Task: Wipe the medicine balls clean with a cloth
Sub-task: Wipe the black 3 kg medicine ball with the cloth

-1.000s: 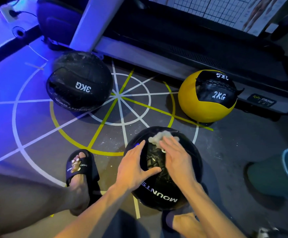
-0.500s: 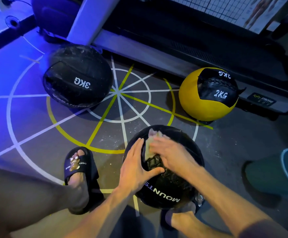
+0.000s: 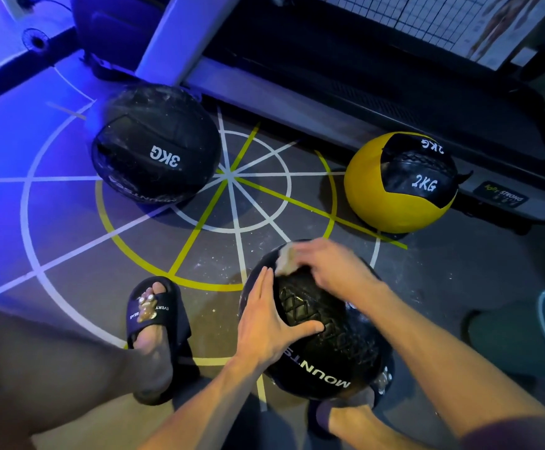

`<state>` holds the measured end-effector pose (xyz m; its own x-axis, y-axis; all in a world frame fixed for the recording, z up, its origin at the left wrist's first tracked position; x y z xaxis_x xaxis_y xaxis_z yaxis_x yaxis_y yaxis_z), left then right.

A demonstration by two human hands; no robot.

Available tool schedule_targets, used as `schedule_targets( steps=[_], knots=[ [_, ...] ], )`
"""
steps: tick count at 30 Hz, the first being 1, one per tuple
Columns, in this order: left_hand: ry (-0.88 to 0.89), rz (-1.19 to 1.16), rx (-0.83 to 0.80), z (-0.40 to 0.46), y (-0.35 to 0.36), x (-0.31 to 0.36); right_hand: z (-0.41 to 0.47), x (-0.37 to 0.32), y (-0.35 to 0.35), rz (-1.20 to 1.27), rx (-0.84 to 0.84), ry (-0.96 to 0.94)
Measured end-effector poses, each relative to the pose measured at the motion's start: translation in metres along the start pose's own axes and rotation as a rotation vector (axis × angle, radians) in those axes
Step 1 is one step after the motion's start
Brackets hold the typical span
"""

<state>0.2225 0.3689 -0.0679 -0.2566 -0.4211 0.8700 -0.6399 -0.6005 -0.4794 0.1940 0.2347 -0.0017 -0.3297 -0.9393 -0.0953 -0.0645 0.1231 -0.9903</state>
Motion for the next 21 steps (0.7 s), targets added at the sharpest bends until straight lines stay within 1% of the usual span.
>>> schedule_targets(
  steps=[2, 3, 4, 5, 7, 8, 9, 10, 13, 14, 15, 16, 17, 18, 19, 20, 21],
  knots=[
    [-0.022, 0.008, -0.008, -0.001, 0.001, -0.004, 0.002, 0.062, -0.019, -0.032, 0.110, 0.277],
    [-0.029, 0.008, -0.018, -0.001, 0.002, -0.004, -0.001, 0.077, -0.029, -0.043, 0.187, 0.334],
    [-0.032, 0.008, -0.019, -0.002, 0.000, -0.004, -0.001, 0.071, -0.032, -0.017, 0.229, 0.308],
    [-0.026, 0.000, -0.012, -0.001, -0.001, -0.003, -0.001, 0.045, -0.031, 0.054, 0.216, 0.204],
    [0.003, -0.060, 0.007, -0.001, -0.003, 0.004, -0.010, -0.036, -0.012, 0.153, 0.070, -0.116],
    [0.009, -0.080, 0.004, 0.000, -0.003, 0.006, -0.016, -0.062, 0.006, 0.119, -0.004, -0.238],
    [0.003, -0.089, 0.003, 0.000, -0.003, 0.007, -0.015, -0.067, 0.019, 0.061, -0.032, -0.285],
    [-0.006, -0.089, -0.001, 0.000, -0.004, 0.008, -0.008, -0.052, 0.018, 0.015, -0.006, -0.235],
    [-0.053, -0.050, 0.010, -0.001, -0.004, 0.001, 0.015, 0.032, -0.007, -0.057, 0.105, 0.105],
    [-0.065, -0.039, 0.005, -0.002, -0.003, 0.000, 0.019, 0.041, -0.017, -0.086, 0.141, 0.137],
    [-0.074, -0.033, 0.001, -0.002, -0.003, -0.001, 0.023, 0.033, -0.022, -0.071, 0.163, 0.104],
    [-0.070, -0.032, 0.001, -0.001, -0.003, -0.001, 0.024, 0.012, -0.021, -0.021, 0.148, 0.031],
    [-0.067, -0.033, 0.007, 0.000, -0.003, -0.001, 0.020, -0.019, -0.013, 0.030, 0.076, -0.075],
    [-0.066, -0.036, 0.008, 0.001, -0.004, -0.001, 0.011, -0.050, 0.002, 0.037, -0.033, -0.187],
    [-0.069, -0.039, 0.004, 0.002, -0.003, -0.001, 0.001, -0.066, 0.014, 0.009, -0.117, -0.264],
    [-0.075, -0.036, -0.001, 0.003, -0.002, -0.002, -0.004, -0.066, 0.018, -0.015, -0.146, -0.280],
    [-0.081, -0.027, -0.006, 0.003, -0.002, -0.002, -0.004, -0.051, 0.012, -0.025, -0.123, -0.222]
  ],
)
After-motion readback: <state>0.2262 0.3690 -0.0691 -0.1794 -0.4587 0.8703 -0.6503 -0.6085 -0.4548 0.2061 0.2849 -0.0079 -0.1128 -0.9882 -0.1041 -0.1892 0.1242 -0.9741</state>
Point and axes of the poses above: each hand's wrist, its own z-axis towards the middle knuckle, its own y-axis out of the palm, x = y × z, the point moved 10 cm from there along z, towards the middle knuckle, and after that the axes turned 11 degrees about x, right-handed, at the moved point
